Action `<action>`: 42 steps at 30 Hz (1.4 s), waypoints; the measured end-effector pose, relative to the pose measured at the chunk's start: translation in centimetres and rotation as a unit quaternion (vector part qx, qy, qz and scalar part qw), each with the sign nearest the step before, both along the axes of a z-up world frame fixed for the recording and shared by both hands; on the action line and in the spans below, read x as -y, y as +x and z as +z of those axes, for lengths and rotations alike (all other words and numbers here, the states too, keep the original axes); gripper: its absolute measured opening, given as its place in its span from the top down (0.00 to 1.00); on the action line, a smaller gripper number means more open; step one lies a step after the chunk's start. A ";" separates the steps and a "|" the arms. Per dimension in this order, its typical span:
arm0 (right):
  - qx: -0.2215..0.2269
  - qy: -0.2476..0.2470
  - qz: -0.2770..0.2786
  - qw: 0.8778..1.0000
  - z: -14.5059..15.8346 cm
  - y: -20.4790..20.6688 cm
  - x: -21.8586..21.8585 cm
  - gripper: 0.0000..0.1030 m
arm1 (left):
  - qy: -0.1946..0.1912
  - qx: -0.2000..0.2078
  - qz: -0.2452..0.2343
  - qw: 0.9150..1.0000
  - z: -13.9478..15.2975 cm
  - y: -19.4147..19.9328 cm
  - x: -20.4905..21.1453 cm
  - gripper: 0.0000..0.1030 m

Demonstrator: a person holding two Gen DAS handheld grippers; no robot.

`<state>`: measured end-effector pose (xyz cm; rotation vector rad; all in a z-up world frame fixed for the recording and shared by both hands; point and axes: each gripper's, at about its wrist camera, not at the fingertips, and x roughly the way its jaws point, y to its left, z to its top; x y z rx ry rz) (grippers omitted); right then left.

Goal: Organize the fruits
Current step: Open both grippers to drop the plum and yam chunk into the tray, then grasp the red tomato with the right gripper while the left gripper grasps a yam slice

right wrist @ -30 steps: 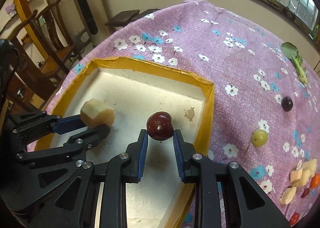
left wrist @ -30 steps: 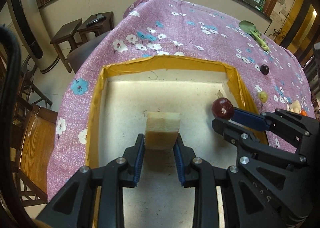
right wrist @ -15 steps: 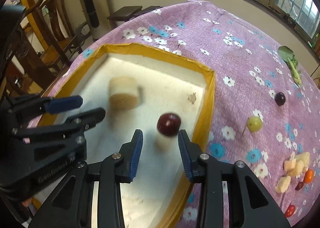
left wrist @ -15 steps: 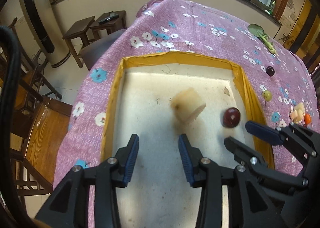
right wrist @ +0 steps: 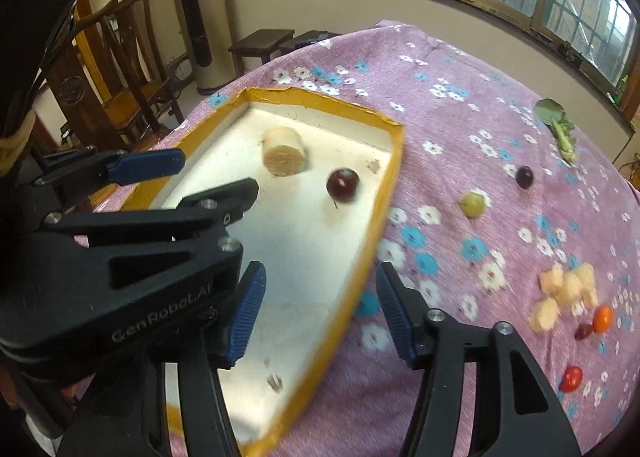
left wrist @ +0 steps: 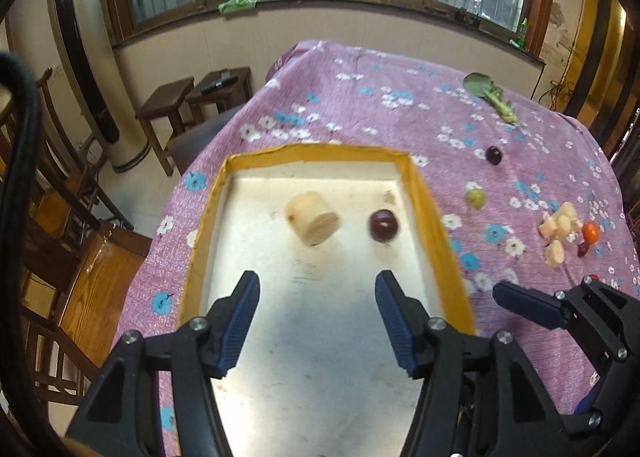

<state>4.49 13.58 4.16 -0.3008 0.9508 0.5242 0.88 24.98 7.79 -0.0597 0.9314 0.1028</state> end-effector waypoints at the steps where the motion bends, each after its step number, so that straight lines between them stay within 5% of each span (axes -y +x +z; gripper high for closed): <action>1: 0.000 0.001 -0.001 1.000 0.1 -0.2 0.4 0.44 | 0.001 0.004 -0.001 1.000 0.2 -0.2 0.5 0.39; 29: -0.017 0.024 -0.178 0.984 -1.5 -1.8 24.7 0.44 | -0.010 -0.015 -0.098 0.995 -0.6 -0.3 19.3 0.36; 42: -0.021 0.037 -0.204 0.978 -2.3 -0.6 29.9 0.44 | -0.003 -0.033 -0.117 0.993 -1.4 0.5 24.3 0.36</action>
